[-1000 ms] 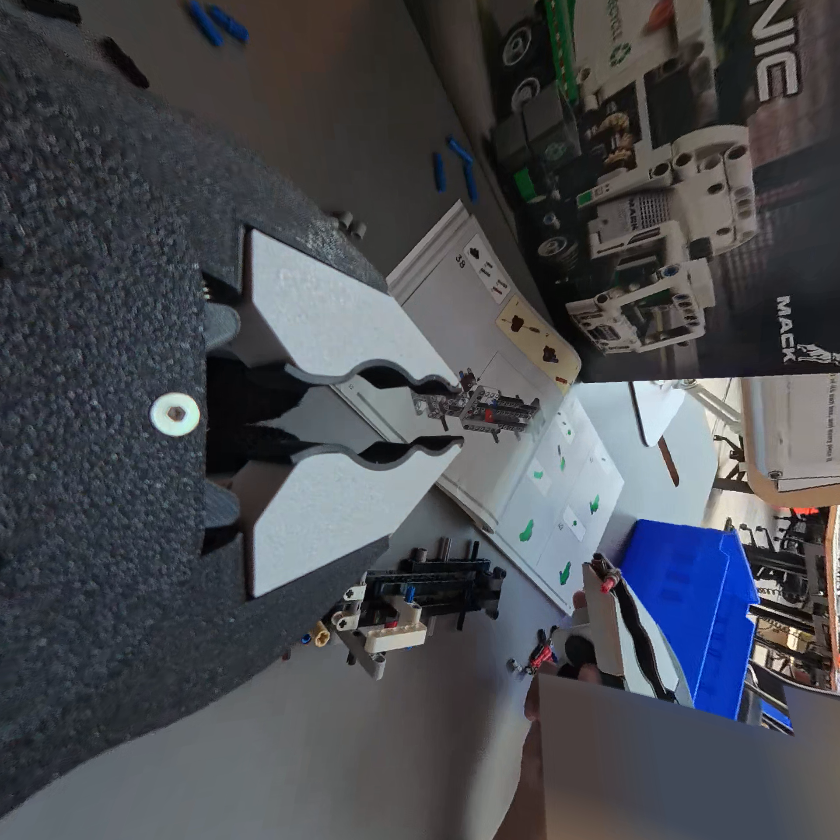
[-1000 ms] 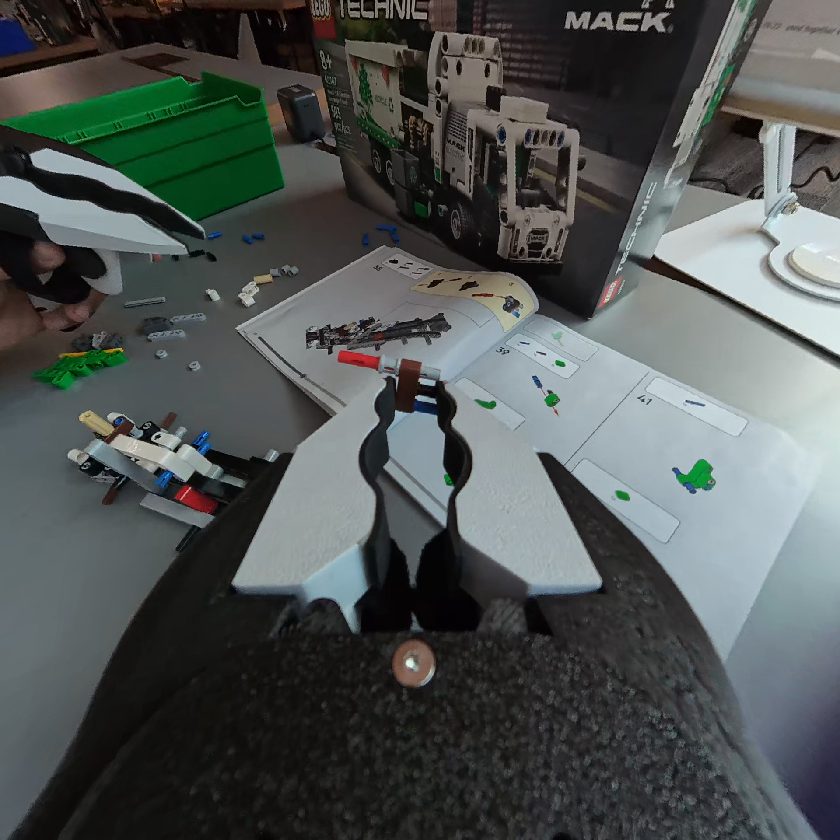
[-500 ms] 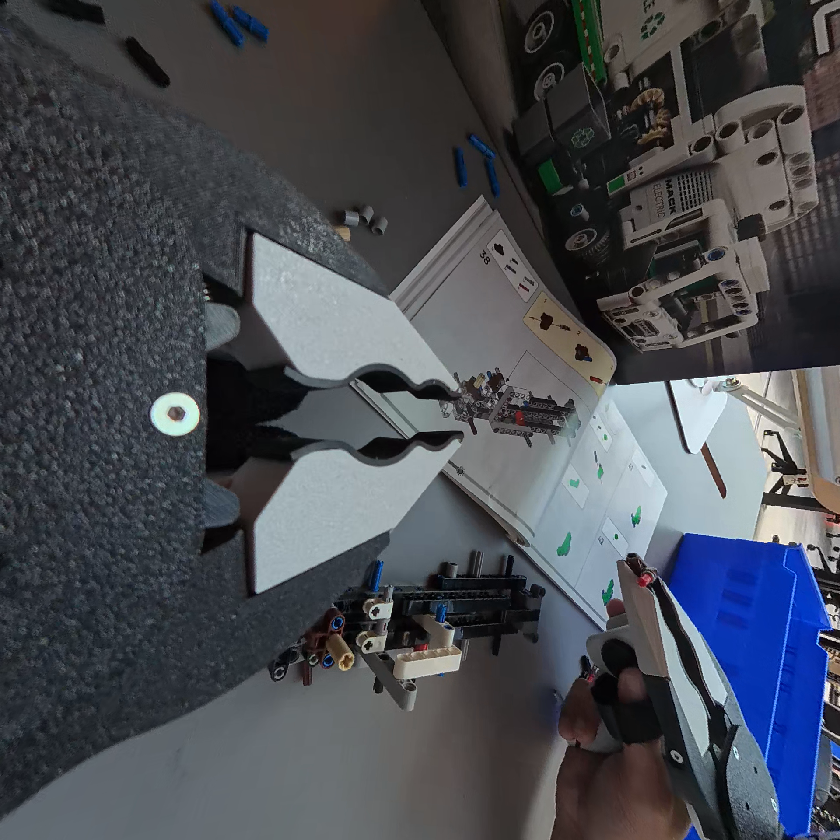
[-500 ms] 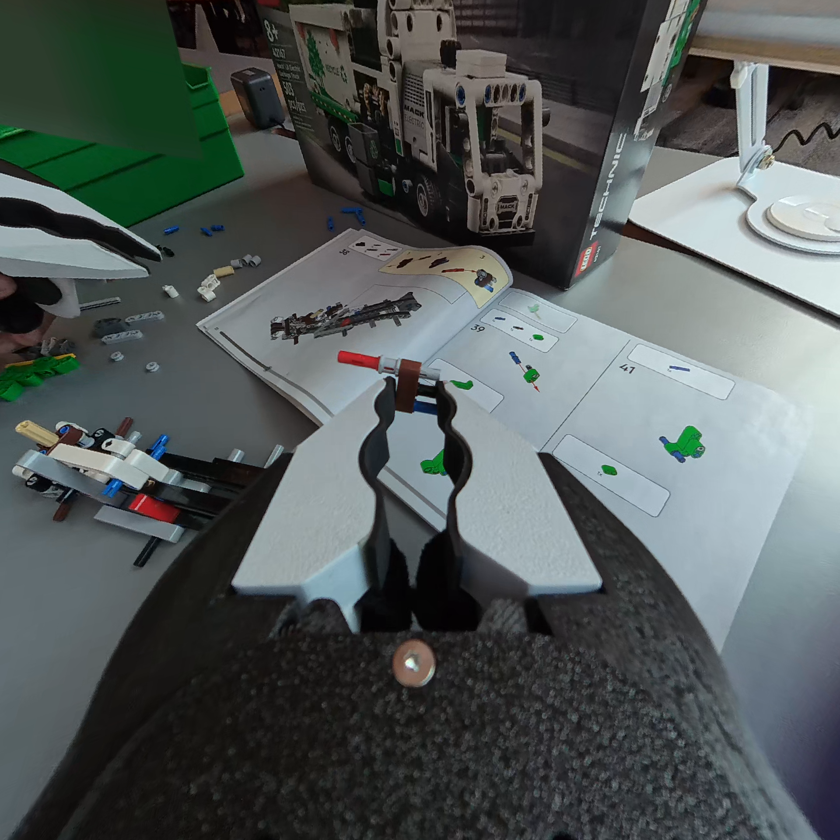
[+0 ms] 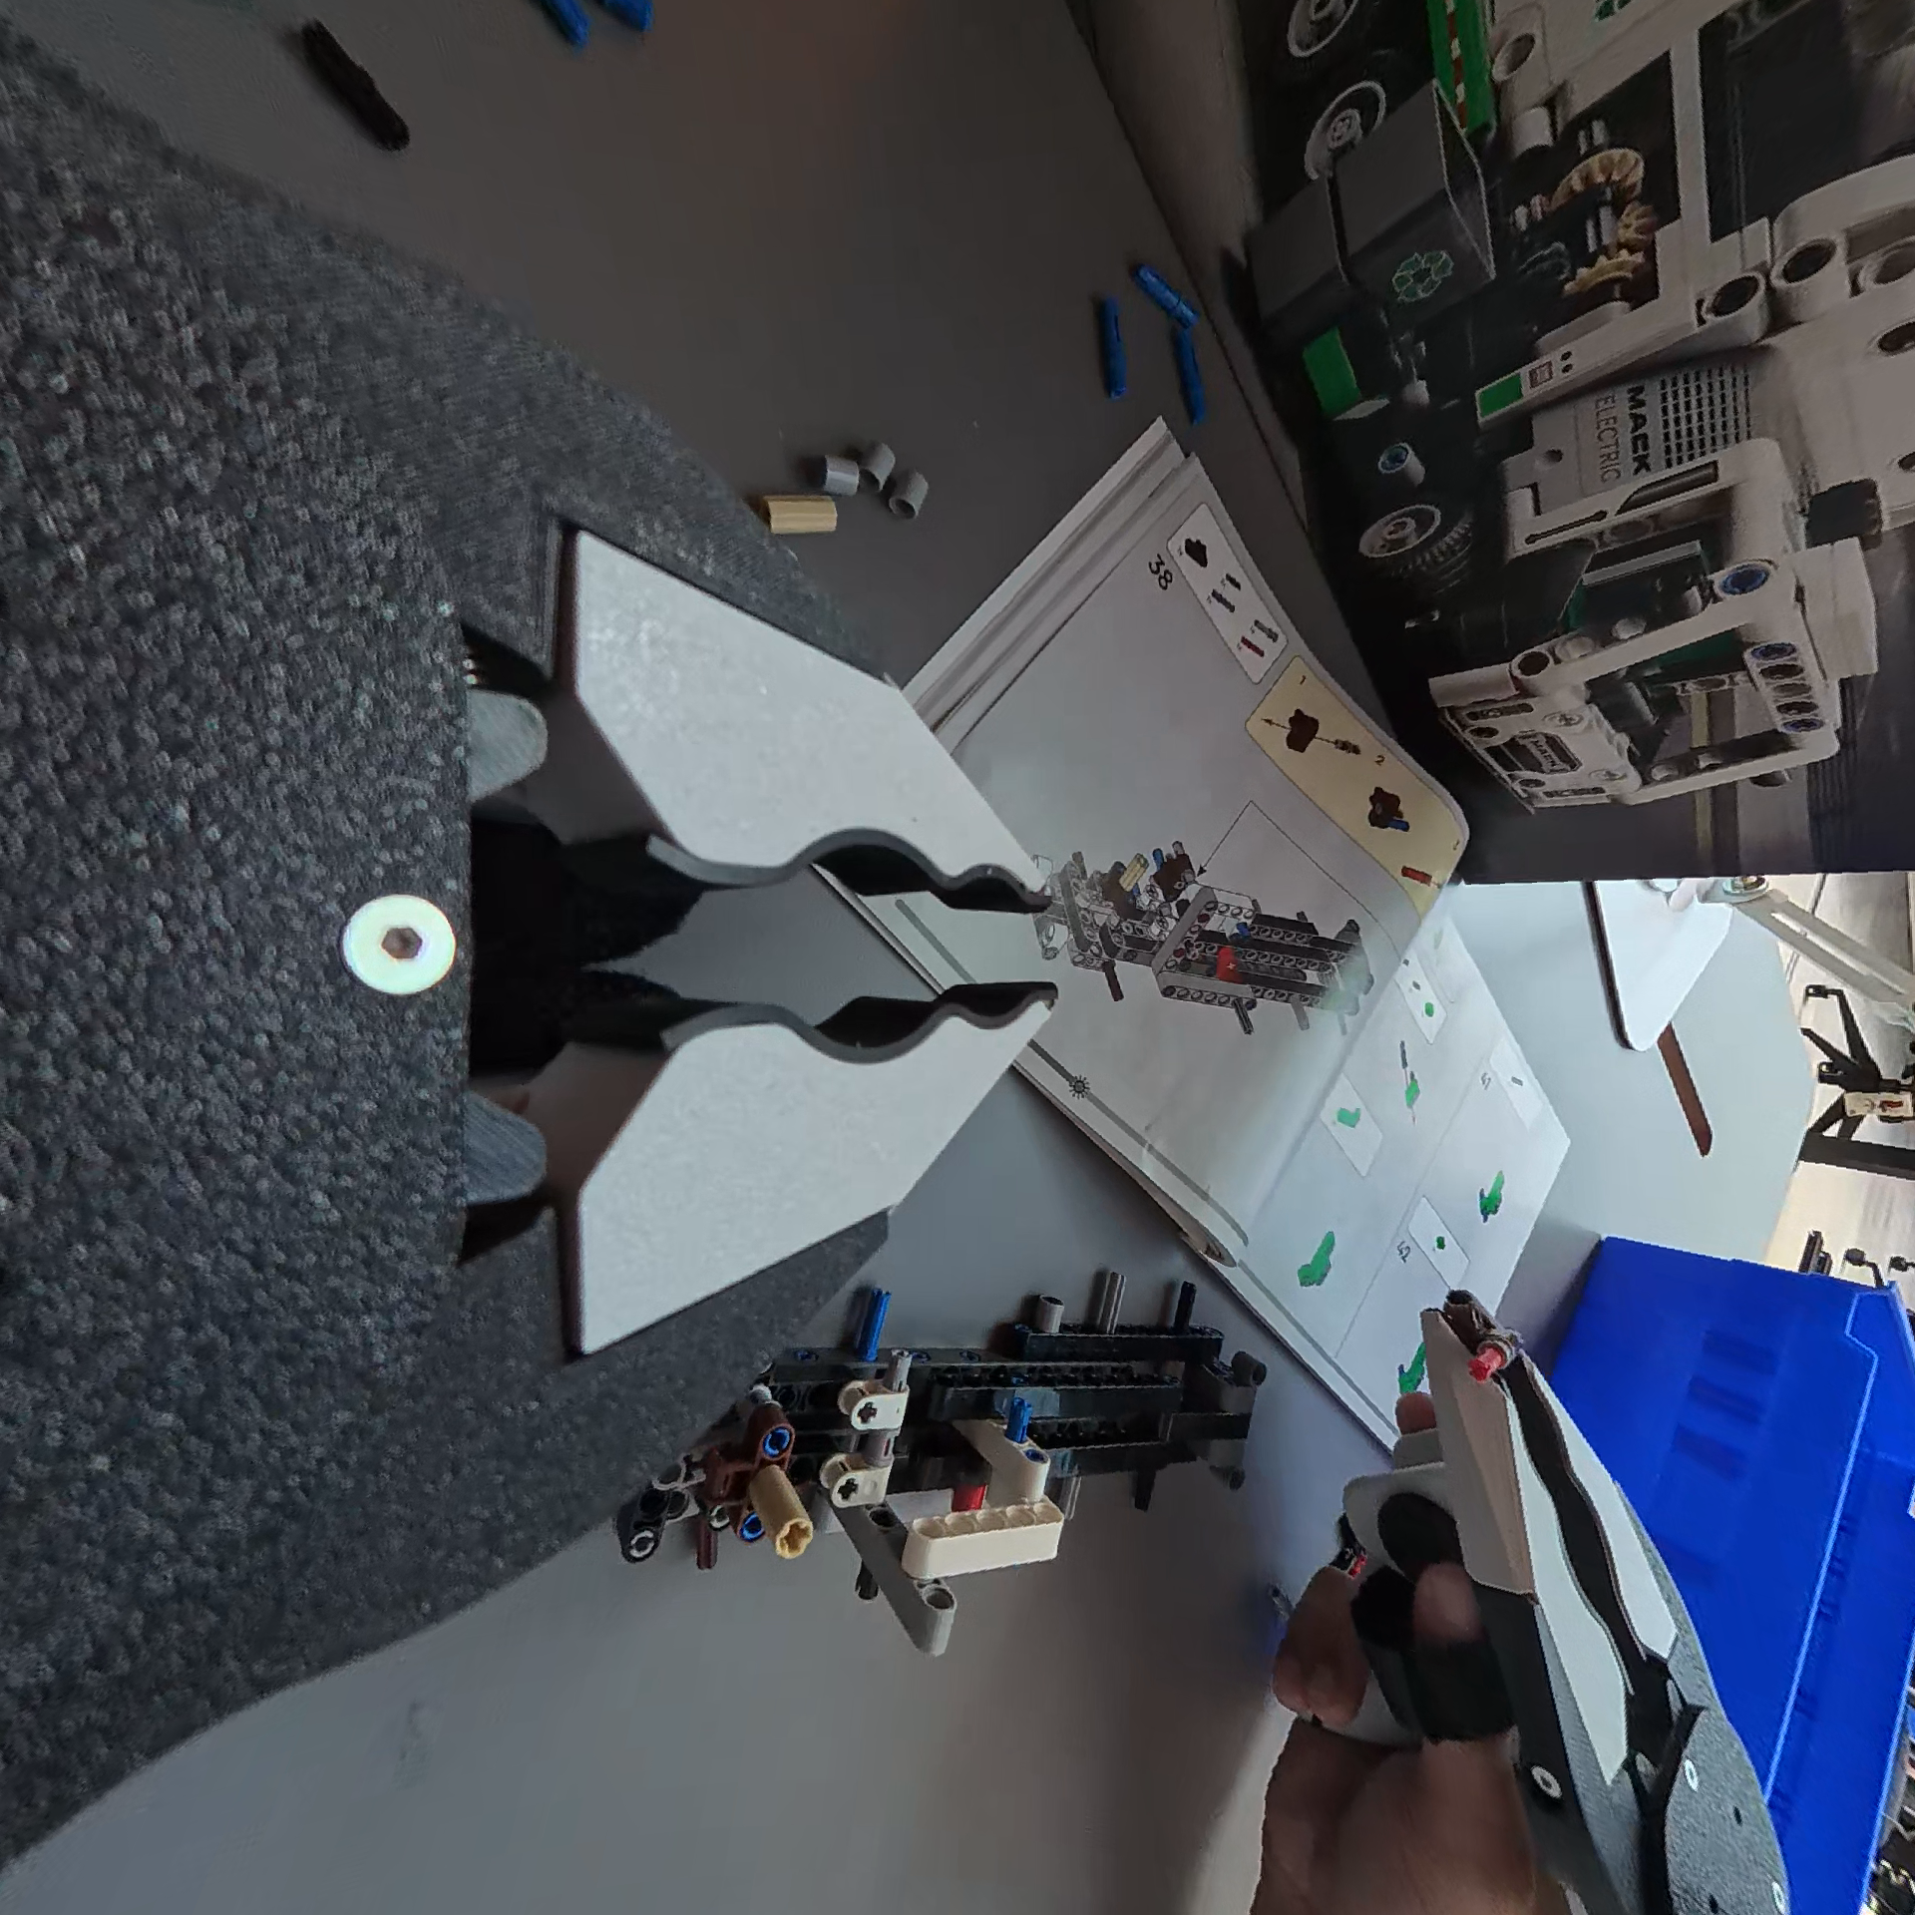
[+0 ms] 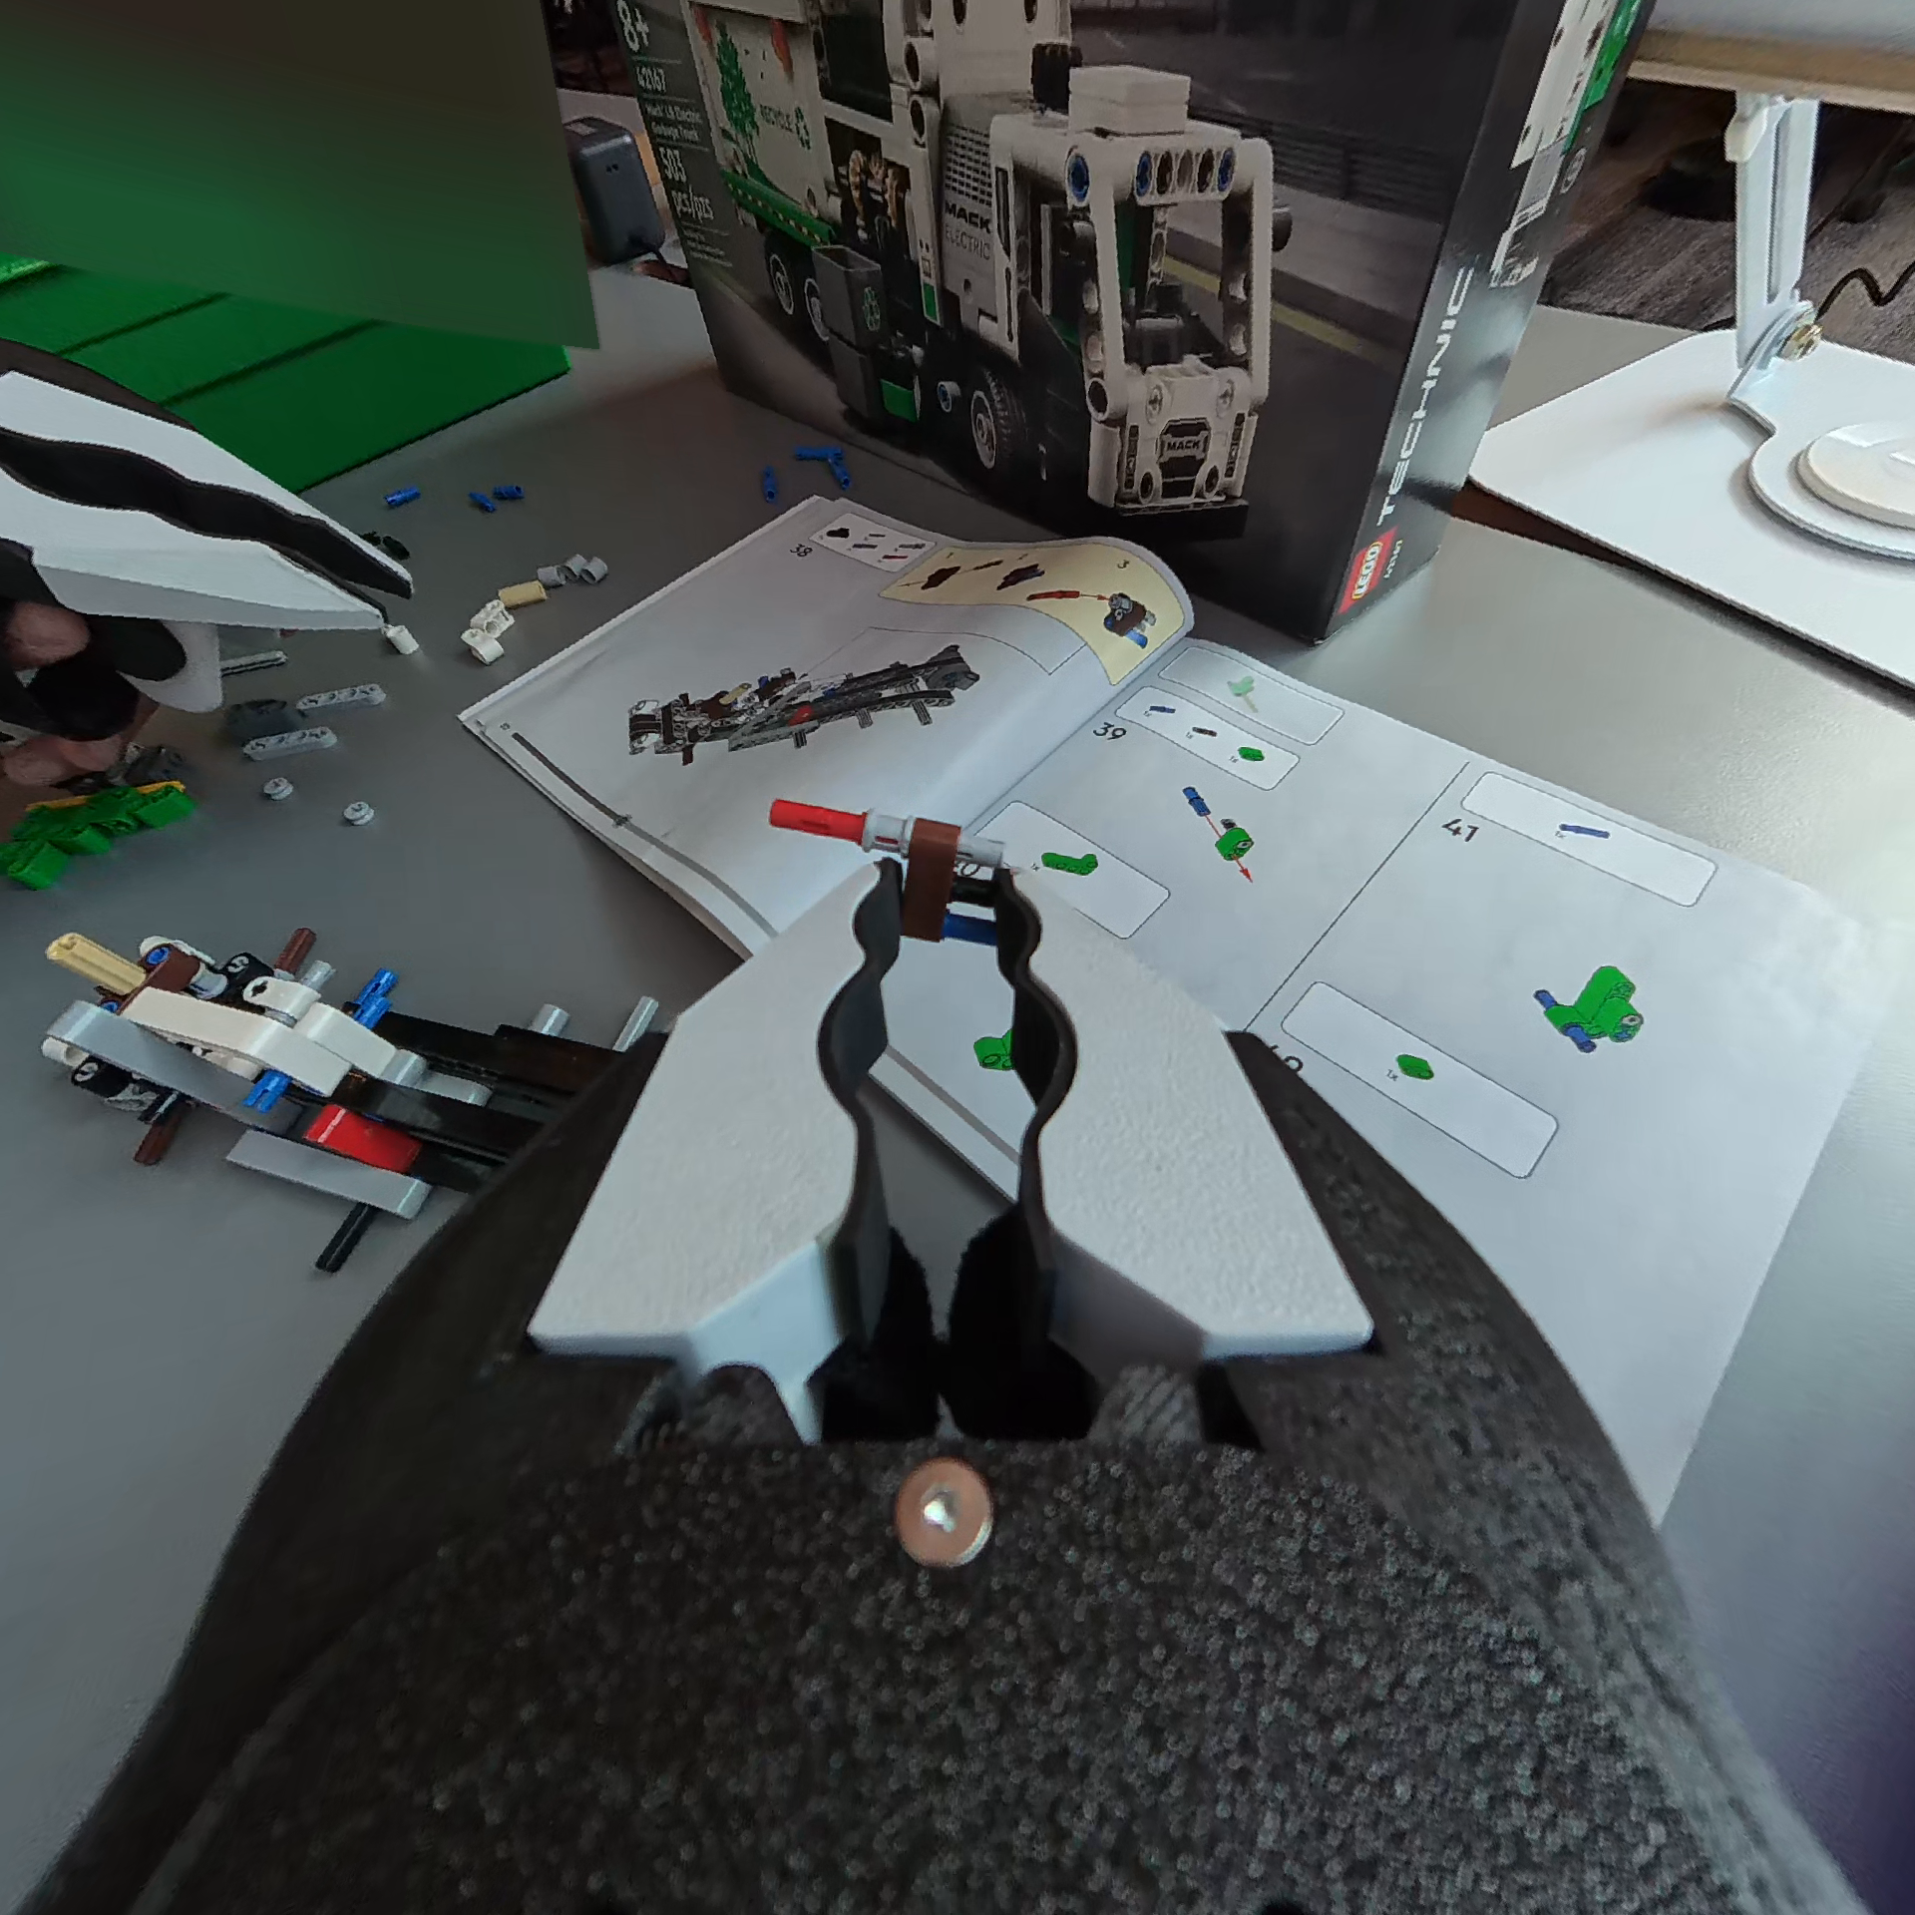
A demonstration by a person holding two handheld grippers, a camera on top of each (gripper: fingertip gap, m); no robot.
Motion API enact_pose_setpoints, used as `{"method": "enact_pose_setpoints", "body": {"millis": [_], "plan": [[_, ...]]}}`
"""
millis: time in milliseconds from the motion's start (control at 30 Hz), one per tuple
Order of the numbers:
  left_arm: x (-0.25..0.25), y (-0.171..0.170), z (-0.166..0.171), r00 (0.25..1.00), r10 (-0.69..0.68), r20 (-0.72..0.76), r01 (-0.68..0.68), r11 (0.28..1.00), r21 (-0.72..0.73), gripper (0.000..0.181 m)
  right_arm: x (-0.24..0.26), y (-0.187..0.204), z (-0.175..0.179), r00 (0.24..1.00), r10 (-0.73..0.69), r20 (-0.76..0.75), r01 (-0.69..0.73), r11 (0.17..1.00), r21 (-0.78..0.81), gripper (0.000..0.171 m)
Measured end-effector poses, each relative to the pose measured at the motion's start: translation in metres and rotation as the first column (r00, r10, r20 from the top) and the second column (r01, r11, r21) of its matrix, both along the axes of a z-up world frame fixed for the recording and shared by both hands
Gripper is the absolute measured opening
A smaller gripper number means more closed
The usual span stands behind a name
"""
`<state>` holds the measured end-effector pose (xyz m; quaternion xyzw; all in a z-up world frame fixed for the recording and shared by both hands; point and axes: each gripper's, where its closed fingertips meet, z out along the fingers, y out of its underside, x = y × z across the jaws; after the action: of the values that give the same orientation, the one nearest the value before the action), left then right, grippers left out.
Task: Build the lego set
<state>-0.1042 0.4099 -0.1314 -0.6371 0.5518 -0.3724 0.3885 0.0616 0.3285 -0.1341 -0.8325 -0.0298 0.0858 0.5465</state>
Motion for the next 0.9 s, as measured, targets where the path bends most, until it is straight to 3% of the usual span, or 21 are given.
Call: {"method": "enact_pose_setpoints", "body": {"millis": [567, 900], "plan": [[0.0, -0.003, -0.002, 1.0, -0.013, -0.017, 0.014, 1.0, 0.008, 0.011, -0.002, 0.0, -0.002, 1.0, 0.012, 0.013, -0.012, 1.0, 0.001, 0.017], [0.0, -0.01, -0.006, 0.998, -0.038, -0.054, 0.04, 0.999, 0.027, 0.012, -0.026, 0.001, 0.018, 0.993, 0.089, 0.072, -0.094, 0.993, 0.073, 0.017]]}}
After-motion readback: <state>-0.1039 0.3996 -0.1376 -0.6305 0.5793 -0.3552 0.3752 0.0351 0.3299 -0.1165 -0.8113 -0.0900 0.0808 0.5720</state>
